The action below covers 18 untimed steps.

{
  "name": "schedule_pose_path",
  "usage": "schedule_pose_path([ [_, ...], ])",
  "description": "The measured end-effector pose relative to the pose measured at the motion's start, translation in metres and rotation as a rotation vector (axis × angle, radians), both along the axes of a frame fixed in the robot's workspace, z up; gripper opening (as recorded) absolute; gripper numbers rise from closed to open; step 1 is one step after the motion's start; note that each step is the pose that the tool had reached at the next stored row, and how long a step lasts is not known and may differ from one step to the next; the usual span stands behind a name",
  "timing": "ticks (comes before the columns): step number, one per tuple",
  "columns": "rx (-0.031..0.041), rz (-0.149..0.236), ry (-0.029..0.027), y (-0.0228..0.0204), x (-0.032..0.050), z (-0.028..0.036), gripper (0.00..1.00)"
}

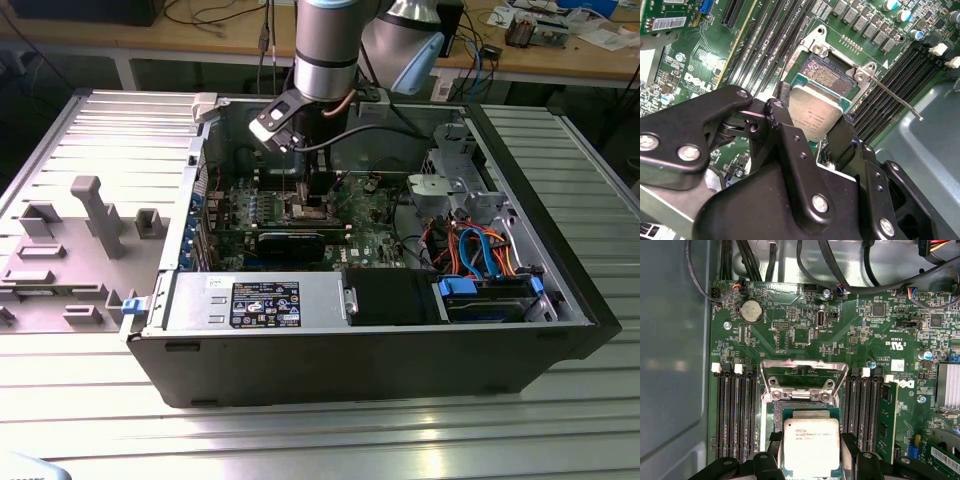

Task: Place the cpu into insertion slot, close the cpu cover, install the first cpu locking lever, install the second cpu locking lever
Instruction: 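Place the cpu into insertion slot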

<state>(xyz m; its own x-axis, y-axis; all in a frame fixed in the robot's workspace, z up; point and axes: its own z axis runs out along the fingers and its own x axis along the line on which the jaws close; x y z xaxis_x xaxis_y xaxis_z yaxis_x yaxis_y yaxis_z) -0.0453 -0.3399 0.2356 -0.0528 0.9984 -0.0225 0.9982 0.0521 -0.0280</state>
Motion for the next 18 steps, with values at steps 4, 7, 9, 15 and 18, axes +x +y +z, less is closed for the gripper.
schedule_pose_path([
  [4,0.0002,0.000,-0.0001,0.0001,0.0000,-0.0029,0.55],
  [7,0.0001,0.000,0.0000,0.0001,0.0000,-0.0036,0.55],
  [9,0.0002,0.000,-0.0001,0.0001,0.0000,-0.0041,0.55],
  [15,0.0002,0.000,-0.0001,0.0001,0.0000,-0.0060,0.55],
  [18,0.0000,0.000,0.0000,0.0001,0.0000,-0.0071,0.55],
])
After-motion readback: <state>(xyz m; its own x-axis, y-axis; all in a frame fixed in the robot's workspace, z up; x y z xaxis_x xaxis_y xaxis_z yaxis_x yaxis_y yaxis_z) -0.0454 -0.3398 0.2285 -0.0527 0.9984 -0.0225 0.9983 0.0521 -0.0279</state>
